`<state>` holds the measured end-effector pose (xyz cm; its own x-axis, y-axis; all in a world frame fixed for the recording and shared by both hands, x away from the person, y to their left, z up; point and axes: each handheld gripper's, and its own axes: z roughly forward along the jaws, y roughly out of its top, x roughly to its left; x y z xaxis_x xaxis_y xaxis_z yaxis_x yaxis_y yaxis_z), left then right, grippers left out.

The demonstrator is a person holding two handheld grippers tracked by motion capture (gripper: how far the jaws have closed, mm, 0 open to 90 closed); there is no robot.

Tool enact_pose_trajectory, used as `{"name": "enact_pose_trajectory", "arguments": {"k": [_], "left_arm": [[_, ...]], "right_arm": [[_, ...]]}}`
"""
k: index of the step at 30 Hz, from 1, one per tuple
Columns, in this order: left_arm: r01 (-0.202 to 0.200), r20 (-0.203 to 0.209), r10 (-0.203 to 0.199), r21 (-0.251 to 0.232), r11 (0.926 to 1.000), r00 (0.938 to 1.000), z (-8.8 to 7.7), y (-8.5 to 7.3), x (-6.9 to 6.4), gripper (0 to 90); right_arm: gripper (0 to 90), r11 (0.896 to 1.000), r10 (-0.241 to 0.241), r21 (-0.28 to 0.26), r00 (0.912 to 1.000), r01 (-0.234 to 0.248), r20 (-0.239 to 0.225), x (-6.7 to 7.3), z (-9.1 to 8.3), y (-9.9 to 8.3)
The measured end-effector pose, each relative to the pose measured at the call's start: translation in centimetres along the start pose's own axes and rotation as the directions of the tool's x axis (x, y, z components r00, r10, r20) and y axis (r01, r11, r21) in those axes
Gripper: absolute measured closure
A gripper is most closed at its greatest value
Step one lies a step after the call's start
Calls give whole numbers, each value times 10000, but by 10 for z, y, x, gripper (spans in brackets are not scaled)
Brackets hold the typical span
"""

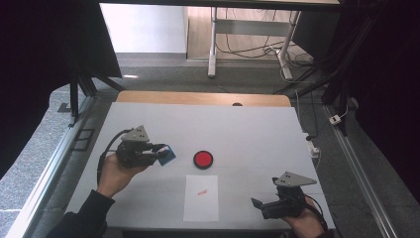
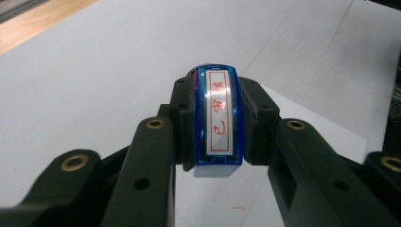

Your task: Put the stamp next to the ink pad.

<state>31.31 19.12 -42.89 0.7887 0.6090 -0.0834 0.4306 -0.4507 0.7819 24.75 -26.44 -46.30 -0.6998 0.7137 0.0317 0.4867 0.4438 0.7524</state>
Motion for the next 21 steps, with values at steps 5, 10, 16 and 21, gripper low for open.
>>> {"name": "enact_pose_trajectory", "arguments": {"k": [5,10,16,21], "left_arm": [[341,-377,-338,80,9994,9987,3,-6,8,700],[478,-791,-467,110,9988,9958,7,-12,13,700],[762,-1095,-734,210,9969,9913,12,-19,19,700],[1101,-1297,-1043,383,9932,9860,20,-25,23,700]], "right_arm": [[0,9998,185,-68,9998,-185,66,-3,-5,-2],[0,9997,225,-43,9997,-225,124,-4,-8,-4],[0,9992,371,-130,9991,-368,204,-6,-11,-6],[0,9986,500,-159,9985,-496,239,-7,-13,-7]]}}
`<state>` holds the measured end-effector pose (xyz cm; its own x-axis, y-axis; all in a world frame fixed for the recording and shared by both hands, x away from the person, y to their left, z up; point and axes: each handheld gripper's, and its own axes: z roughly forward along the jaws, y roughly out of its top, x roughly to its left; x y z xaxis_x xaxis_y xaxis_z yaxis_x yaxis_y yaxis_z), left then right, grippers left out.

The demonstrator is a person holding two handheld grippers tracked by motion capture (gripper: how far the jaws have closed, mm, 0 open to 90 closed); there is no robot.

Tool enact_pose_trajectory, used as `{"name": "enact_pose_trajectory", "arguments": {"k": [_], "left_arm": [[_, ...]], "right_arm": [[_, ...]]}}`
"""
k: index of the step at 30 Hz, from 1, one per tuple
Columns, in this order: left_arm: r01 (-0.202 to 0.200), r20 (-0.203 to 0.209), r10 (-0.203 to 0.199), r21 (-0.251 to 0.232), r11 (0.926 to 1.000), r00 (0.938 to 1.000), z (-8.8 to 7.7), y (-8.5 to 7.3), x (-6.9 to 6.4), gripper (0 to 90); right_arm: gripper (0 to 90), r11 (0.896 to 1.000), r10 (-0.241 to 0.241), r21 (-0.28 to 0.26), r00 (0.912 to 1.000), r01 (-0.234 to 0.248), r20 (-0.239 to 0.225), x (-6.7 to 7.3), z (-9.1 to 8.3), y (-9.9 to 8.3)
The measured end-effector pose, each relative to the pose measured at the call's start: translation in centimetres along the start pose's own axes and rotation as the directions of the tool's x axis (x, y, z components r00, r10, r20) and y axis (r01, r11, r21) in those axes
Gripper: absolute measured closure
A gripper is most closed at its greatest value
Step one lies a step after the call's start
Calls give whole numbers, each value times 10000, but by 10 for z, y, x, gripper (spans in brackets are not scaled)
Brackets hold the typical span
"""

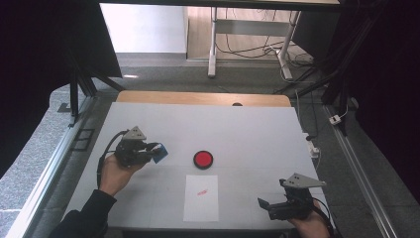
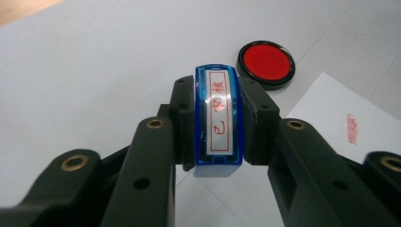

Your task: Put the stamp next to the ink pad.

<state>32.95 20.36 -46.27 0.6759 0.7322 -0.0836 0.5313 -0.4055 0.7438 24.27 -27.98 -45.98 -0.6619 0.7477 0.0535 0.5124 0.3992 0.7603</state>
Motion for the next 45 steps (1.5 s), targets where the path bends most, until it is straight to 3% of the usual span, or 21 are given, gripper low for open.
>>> {"name": "enact_pose_trajectory", "arguments": {"k": [5,10,30,35,38,41,45], "left_arm": [[158,-278,-150,295,9994,9995,9,-5,4,701],[338,-266,-324,554,9979,9991,18,-9,7,701],[-28,-366,83,1484,9889,9993,40,-19,3,698],[140,-308,-97,1442,9894,9995,40,-19,5,686],[428,-174,-409,1249,9913,9990,38,-18,6,634],[413,-214,-393,1000,9941,9990,35,-18,6,592],[660,-60,-657,704,9953,9978,31,-16,8,477]], "right_arm": [[0,10000,-9,18,10000,10,-7,0,0,0],[0,10000,2,33,10000,-2,-50,0,1,0],[0,9999,-74,140,9999,76,-106,1,2,0],[0,9998,-90,175,9999,91,-102,1,2,0],[0,9998,-90,179,9999,92,-105,1,2,0],[0,9998,-82,172,9999,84,-117,1,2,0],[0,9998,-98,184,9999,100,-114,1,2,0]]}}
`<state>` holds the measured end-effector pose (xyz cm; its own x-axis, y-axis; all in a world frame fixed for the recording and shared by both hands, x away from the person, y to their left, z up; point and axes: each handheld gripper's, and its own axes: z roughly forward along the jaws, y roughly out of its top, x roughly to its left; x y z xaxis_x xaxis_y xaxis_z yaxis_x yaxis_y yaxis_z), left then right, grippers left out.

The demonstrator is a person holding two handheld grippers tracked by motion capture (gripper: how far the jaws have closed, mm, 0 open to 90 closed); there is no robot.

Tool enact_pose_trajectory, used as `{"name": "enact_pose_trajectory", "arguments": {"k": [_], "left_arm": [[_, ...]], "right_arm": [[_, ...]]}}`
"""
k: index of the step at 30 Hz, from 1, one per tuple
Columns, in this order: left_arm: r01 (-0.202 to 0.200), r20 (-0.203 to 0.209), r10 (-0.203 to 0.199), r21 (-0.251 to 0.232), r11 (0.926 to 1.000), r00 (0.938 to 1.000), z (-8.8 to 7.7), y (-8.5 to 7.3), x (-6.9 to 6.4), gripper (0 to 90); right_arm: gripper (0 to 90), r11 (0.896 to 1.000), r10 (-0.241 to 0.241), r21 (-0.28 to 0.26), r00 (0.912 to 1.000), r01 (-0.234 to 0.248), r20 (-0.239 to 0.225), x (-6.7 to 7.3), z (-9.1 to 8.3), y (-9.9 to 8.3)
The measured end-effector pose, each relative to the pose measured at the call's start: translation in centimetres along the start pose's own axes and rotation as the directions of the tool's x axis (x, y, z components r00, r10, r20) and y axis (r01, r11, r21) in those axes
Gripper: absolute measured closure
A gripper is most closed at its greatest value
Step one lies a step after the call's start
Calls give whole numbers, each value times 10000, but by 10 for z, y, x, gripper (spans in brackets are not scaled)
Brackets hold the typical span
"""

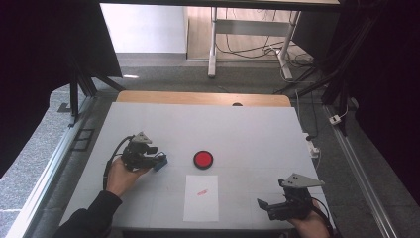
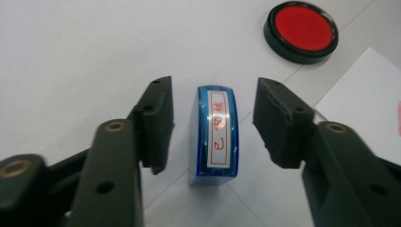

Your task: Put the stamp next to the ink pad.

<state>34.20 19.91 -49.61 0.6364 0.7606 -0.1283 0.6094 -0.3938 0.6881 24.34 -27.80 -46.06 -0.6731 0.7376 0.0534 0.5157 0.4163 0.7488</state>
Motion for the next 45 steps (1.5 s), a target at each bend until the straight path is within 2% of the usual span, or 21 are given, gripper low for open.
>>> {"name": "enact_pose_trajectory", "arguments": {"k": [8,11,17,21,24,33,39,45], "left_arm": [[-55,272,66,-380,9993,9996,-10,4,-5,224],[-5,347,17,-346,9994,9994,-14,6,-8,136],[-13,789,45,-401,9992,9969,-20,9,-14,102],[34,862,15,-571,9984,9963,-28,10,-18,85],[241,1018,-170,-697,9973,9947,-32,9,-20,72],[61,991,43,-1051,9944,9951,-45,3,-30,29],[230,1120,-77,-1359,9905,9937,-57,-7,-35,13],[287,1162,-116,-1465,9888,9932,-66,-16,-41,9]], "right_arm": [[0,10000,-54,43,10000,54,-32,0,0,0],[0,9999,-86,54,10000,86,-35,0,0,0],[0,9999,-124,50,9999,125,-70,1,1,0],[0,9999,-131,54,9999,131,-93,1,1,0],[0,9999,-141,63,9998,142,-129,1,1,0],[0,9998,-186,41,9995,188,-268,1,1,0],[0,9998,-168,45,9995,169,-273,1,0,0],[0,9998,-187,34,9994,188,-296,1,1,0]]}}
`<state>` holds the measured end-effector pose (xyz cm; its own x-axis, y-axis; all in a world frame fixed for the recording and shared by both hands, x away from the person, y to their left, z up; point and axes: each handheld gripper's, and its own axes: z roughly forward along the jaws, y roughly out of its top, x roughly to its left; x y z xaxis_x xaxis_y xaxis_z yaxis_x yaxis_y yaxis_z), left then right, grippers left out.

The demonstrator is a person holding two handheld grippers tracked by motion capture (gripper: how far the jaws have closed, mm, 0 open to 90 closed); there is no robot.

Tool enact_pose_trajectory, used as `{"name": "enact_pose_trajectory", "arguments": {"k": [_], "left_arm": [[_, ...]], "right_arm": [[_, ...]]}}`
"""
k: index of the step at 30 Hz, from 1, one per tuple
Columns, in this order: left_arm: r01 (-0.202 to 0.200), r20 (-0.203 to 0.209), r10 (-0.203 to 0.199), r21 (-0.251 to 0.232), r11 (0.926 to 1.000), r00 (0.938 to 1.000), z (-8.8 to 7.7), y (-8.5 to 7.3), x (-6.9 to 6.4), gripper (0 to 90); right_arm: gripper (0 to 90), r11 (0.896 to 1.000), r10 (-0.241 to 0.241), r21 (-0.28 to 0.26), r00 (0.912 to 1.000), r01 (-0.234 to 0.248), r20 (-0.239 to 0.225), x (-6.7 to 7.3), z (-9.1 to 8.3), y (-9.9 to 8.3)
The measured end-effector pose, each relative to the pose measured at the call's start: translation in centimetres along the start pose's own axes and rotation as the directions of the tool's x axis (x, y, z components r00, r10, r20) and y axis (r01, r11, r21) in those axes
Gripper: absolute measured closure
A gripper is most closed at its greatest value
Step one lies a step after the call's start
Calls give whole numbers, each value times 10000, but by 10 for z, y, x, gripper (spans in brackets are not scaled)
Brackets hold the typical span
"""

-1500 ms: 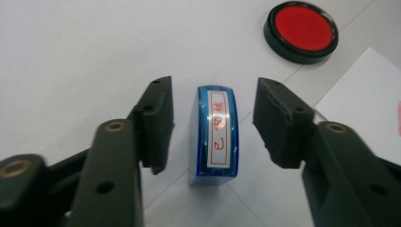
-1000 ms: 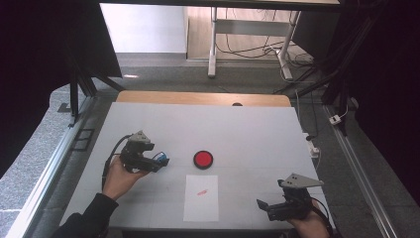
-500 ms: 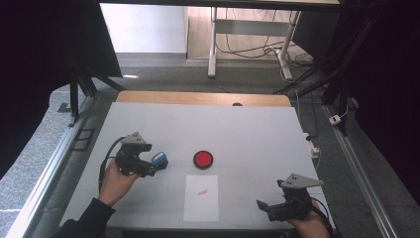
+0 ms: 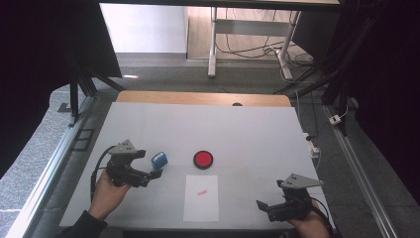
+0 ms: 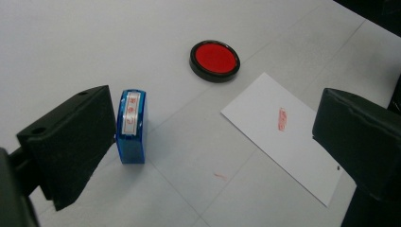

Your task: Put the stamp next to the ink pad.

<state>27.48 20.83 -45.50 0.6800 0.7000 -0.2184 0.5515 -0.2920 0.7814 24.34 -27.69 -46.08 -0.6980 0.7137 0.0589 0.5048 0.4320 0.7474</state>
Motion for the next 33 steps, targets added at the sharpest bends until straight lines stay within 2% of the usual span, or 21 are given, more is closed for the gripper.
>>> {"name": "enact_pose_trajectory", "arguments": {"k": [11,17,33], "left_arm": [[3,-254,-5,-94,10000,9997,-21,-18,-10,1],[148,-294,-154,-223,9996,9994,-34,-30,-13,0],[626,-806,-647,-283,9976,9946,-64,-62,-15,0]], "right_arm": [[0,10000,7,-3,10000,-7,-4,0,0,0],[0,10000,-3,-1,10000,3,7,0,0,0],[0,10000,15,6,10000,-15,22,0,0,0]]}}
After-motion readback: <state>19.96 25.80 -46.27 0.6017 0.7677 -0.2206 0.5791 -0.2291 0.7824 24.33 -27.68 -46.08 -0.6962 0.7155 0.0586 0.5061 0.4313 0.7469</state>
